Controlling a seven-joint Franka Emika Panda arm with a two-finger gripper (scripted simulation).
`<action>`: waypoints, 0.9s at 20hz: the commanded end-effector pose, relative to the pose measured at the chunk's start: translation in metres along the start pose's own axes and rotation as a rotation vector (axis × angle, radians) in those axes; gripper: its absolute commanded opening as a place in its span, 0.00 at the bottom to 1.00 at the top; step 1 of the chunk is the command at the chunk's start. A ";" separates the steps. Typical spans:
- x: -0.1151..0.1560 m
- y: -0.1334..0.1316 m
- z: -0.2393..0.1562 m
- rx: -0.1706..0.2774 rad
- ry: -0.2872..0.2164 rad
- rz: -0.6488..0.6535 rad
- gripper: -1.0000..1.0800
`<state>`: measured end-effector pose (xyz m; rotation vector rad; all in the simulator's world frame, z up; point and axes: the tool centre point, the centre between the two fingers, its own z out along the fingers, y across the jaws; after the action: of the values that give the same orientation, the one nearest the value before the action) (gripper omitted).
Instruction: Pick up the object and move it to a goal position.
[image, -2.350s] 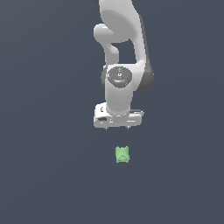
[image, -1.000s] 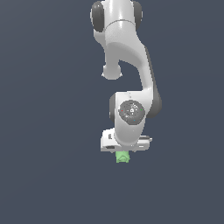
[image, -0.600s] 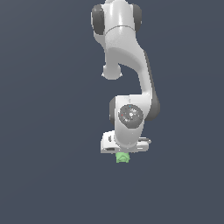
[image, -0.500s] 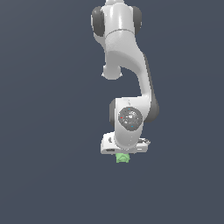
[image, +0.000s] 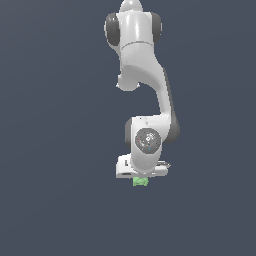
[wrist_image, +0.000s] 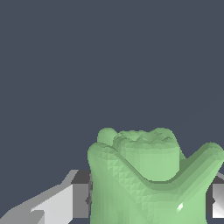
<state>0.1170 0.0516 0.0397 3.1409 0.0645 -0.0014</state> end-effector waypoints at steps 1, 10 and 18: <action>0.000 0.000 -0.001 0.000 0.001 0.000 0.00; 0.000 0.000 -0.001 0.000 0.001 0.000 0.00; -0.005 -0.004 -0.012 0.000 0.001 0.000 0.00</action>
<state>0.1132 0.0543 0.0474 3.1408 0.0640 -0.0019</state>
